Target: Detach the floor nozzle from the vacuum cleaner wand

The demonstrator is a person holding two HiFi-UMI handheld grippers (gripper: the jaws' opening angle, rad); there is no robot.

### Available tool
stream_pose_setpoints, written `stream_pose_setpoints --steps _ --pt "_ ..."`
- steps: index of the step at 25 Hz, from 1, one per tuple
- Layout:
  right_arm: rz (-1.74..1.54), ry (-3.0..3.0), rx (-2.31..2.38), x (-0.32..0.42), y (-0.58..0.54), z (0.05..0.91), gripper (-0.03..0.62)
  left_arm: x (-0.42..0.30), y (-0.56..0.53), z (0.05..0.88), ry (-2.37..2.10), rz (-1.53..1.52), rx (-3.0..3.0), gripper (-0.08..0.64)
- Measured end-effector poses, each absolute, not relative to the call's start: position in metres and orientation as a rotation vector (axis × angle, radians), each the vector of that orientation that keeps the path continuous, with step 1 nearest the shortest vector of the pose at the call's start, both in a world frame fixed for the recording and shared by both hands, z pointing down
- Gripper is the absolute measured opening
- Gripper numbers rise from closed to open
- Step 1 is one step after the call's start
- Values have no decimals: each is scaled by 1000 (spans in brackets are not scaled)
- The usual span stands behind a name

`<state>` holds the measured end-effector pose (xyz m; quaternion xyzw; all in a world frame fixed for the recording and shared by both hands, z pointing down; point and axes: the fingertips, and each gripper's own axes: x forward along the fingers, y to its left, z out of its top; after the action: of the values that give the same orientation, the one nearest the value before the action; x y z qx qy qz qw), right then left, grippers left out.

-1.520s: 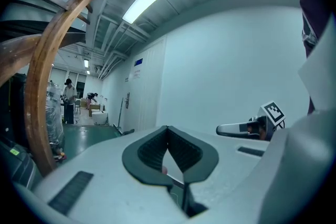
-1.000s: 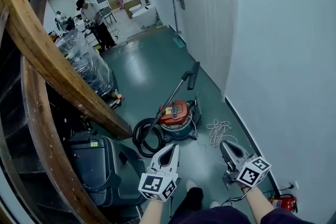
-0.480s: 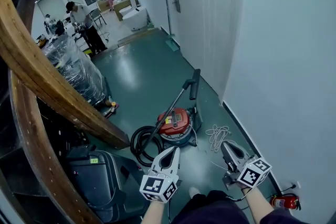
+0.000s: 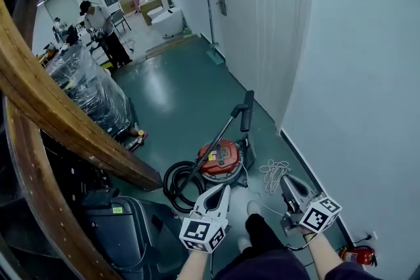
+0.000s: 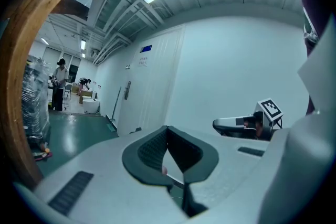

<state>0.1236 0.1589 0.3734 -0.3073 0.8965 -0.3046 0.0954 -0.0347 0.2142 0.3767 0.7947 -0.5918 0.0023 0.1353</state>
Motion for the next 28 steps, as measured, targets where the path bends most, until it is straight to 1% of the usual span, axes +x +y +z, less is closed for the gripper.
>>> stream_pose_setpoints --steps 13,28 --pt "-968 2672 -871 78 44 387 18 -75 108 391 -1718 27 2243 5" --pt "-1074 2639 -814 55 -64 397 18 -100 -4 398 -1760 73 2197 5"
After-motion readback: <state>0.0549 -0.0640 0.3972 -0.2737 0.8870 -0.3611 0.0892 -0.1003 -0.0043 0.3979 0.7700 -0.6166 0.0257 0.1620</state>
